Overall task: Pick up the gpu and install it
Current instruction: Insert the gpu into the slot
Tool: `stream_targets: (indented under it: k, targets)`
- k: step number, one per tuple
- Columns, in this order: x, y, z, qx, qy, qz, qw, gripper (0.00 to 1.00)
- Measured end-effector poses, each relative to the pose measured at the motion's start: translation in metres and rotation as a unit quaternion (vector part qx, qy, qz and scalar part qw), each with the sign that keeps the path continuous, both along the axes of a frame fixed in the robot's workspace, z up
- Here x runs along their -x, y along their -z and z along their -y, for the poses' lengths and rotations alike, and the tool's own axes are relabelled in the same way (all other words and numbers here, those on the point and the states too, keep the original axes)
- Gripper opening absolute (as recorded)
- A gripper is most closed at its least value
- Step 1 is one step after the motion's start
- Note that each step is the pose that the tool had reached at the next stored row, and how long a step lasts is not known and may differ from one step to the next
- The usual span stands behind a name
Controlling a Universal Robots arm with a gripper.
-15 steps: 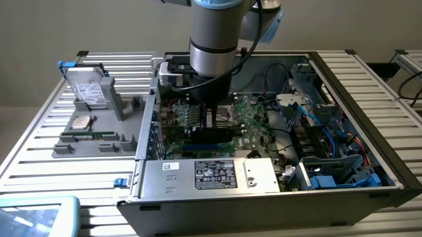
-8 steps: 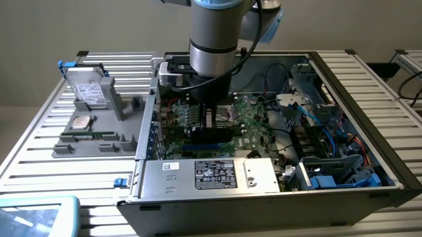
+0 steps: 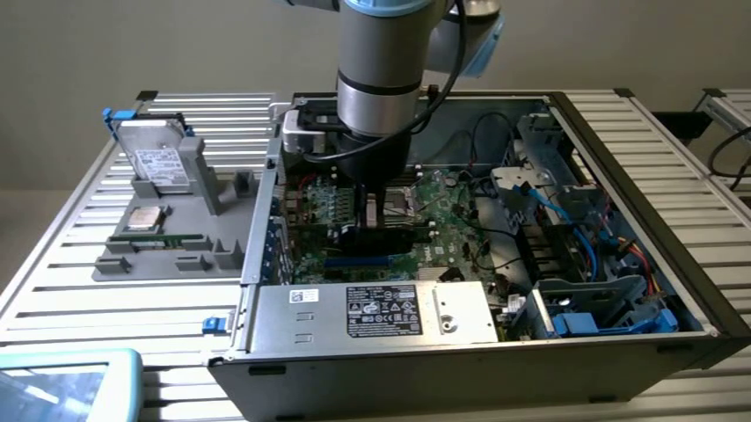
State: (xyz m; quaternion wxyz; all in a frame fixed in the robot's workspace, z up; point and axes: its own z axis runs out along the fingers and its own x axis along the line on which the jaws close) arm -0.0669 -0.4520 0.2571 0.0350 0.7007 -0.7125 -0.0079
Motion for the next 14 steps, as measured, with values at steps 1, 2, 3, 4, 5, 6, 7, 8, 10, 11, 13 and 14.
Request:
stream_targets:
  k: [1, 2, 3, 4, 5, 6, 7, 8, 10, 11, 13, 14]
  targets:
    - [0.0000, 0.0002, -0.0001, -0.0001, 0.000, 0.0000, 1.0000, 0.27]
    - [0.0000, 0.0004, -0.0006, -0.0001, 0.000, 0.0001, 1.0000, 0.27]
    - [0.0001, 0.0005, -0.0013, -0.0001, 0.000, 0.0001, 1.0000, 0.27]
    - [0.0000, 0.0006, -0.0015, 0.0000, 0.000, 0.0001, 1.0000, 0.27]
    - [0.0000, 0.0006, -0.0015, 0.0000, 0.000, 0.0001, 1.0000, 0.27]
    - [0.0000, 0.0005, -0.0015, 0.0000, 0.000, 0.0000, 1.0000, 0.27]
    - [0.0000, 0.0005, -0.0015, 0.0000, 0.000, 0.0001, 1.0000, 0.27]
    - [0.0000, 0.0005, -0.0015, 0.0000, 0.000, 0.0001, 1.0000, 0.27]
    - [0.0000, 0.0004, -0.0017, 0.0001, 0.000, 0.0000, 1.0000, 0.27]
    - [-0.0001, 0.0004, -0.0021, 0.0002, 0.000, 0.0000, 1.0000, 0.27]
    - [0.0000, 0.0005, -0.0022, 0.0002, 0.000, 0.0000, 1.0000, 0.27]
    - [0.0000, 0.0005, -0.0022, 0.0002, 0.000, 0.0000, 1.0000, 0.27]
